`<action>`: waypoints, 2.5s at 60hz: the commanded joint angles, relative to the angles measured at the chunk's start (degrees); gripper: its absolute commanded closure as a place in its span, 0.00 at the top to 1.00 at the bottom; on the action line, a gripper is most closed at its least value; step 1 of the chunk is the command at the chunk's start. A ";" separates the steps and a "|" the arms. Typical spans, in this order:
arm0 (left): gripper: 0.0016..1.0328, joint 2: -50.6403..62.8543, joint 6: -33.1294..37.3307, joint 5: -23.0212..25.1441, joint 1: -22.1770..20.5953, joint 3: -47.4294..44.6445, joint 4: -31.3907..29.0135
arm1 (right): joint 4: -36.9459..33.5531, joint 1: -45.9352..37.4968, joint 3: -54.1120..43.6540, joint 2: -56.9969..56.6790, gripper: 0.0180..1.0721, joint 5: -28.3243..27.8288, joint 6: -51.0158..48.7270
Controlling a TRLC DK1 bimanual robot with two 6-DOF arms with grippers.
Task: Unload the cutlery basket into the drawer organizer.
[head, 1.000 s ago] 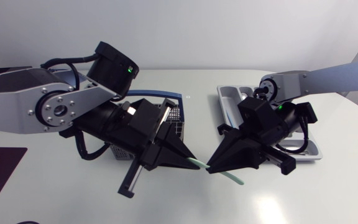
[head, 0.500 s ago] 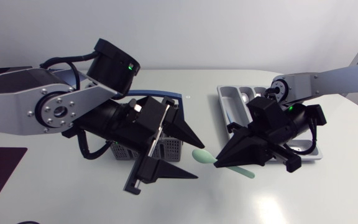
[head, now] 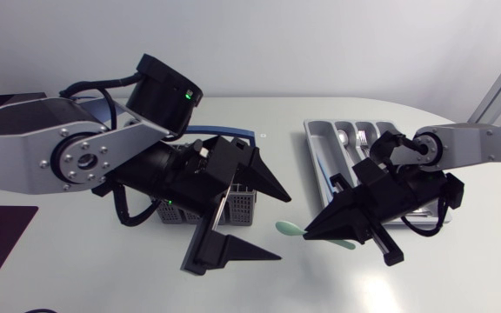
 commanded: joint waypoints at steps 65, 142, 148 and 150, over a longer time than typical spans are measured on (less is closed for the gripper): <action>0.95 1.18 -6.50 -4.55 3.89 -1.00 6.09 | 48.57 -24.02 -21.76 -11.77 0.05 9.88 -0.29; 0.95 11.99 -15.47 -7.45 3.97 8.40 8.29 | 56.75 -43.18 -17.98 3.70 0.05 7.95 -38.87; 0.95 11.55 -15.47 -7.45 4.41 8.14 8.29 | 59.03 -41.86 -19.12 4.14 0.06 9.18 -38.87; 0.95 11.38 -15.29 -7.45 4.68 7.70 8.29 | 60.53 -41.60 -19.65 4.58 0.08 9.53 -38.87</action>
